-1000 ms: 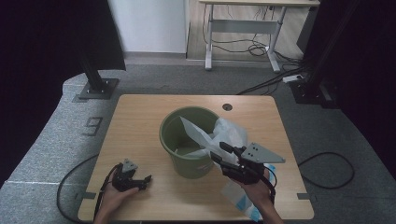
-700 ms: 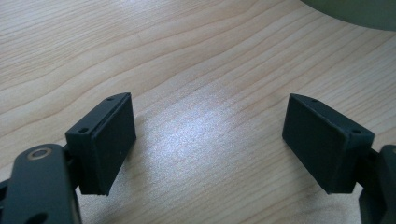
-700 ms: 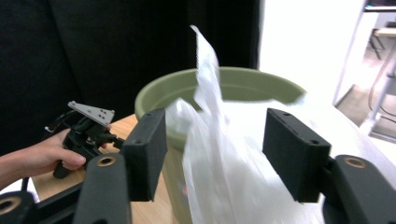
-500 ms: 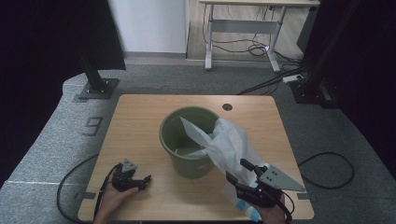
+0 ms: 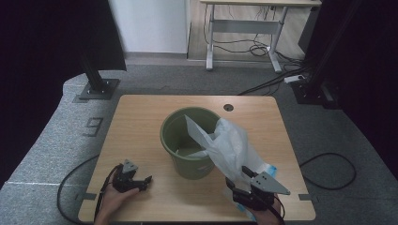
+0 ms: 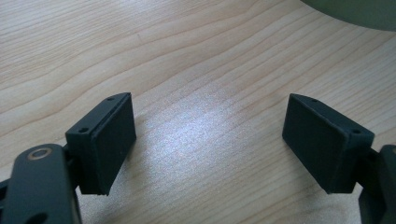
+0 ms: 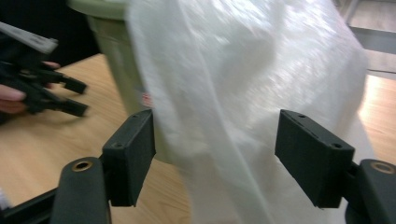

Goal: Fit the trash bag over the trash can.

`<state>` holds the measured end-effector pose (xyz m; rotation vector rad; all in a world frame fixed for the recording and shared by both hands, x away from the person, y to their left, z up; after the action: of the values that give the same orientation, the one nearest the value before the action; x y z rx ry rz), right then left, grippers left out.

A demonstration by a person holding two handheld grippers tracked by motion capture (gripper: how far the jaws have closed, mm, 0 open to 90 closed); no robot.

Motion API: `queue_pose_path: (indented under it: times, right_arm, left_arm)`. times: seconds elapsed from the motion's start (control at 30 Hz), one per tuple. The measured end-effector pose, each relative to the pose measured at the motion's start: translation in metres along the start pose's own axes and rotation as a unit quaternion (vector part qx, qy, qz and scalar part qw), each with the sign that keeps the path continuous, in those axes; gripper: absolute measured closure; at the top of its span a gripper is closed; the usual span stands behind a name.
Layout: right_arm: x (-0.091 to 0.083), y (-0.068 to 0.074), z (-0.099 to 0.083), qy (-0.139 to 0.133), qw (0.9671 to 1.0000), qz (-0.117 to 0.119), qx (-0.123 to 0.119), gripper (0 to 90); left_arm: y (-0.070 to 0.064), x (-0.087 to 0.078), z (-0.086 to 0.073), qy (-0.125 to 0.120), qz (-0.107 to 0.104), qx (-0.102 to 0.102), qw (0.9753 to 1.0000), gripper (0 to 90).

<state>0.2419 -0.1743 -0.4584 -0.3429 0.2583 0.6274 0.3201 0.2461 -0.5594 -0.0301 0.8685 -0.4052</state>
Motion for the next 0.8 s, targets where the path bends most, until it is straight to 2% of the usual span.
queue_pose_path:
  times: [0.07,0.1,0.13,0.17,0.27,0.4,0.47,0.6,0.73,0.8]
  right_arm:
    - [0.001,-0.002,-0.002,0.006,1.0,-0.007,0.004,35.6]
    - [0.001,-0.003,-0.003,0.008,0.9999,-0.011,0.003,40.7]
    - [0.002,-0.005,-0.005,0.012,0.9998,-0.015,0.002,50.5]
    - [0.002,-0.005,-0.005,0.012,0.9998,-0.015,0.002,50.5]
    - [0.002,-0.009,-0.007,0.012,0.9996,-0.025,-0.003,66.5]
    - [-0.001,-0.019,-0.005,-0.005,0.9992,-0.04,-0.004,83.6]
    - [-0.003,-0.021,-0.003,-0.011,0.999,-0.043,-0.004,84.5]
    - [-0.009,-0.03,0.007,-0.034,0.9981,-0.05,-0.015,87.0]
    - [-0.011,-0.038,0.015,-0.046,0.9977,-0.049,-0.013,87.4]
    - [-0.011,-0.042,0.018,-0.051,0.9974,-0.048,-0.011,87.5]
  left_arm:
    - [0.0,0.0,0.0,0.0,0.0,0.0,1.0,17.0]
    - [0.0,0.0,0.0,0.0,0.0,0.0,1.0,17.1]
    - [0.0,0.0,0.0,0.0,0.0,0.0,1.0,17.0]
    - [0.0,0.0,0.0,0.0,0.0,0.0,1.0,17.0]
    - [-0.001,0.0,0.0,0.0,0.002,0.0,1.0,17.2]
    - [-0.005,-0.006,0.004,-0.011,0.016,0.005,0.9998,19.8]
    - [-0.011,-0.012,0.008,-0.022,0.012,0.004,0.9997,20.1]
    - [-0.024,-0.029,0.016,-0.043,-0.025,0.002,0.9987,23.4]
    - [-0.034,-0.048,0.024,-0.057,-0.059,0.004,0.9966,27.1]
    - [-0.038,-0.058,0.029,-0.064,-0.069,0.007,0.9955,28.1]
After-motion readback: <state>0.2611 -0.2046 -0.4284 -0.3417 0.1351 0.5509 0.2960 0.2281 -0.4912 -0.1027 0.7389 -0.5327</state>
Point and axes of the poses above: each handheld gripper's, and its own axes: x roughly forward along the jaws, z roughly out of its top, y roughly to its left, the point moved 2 cm from there along x, roughly forward along the jaws, and after that the axes turned 15 degrees about -x, right-handed, at the moved point
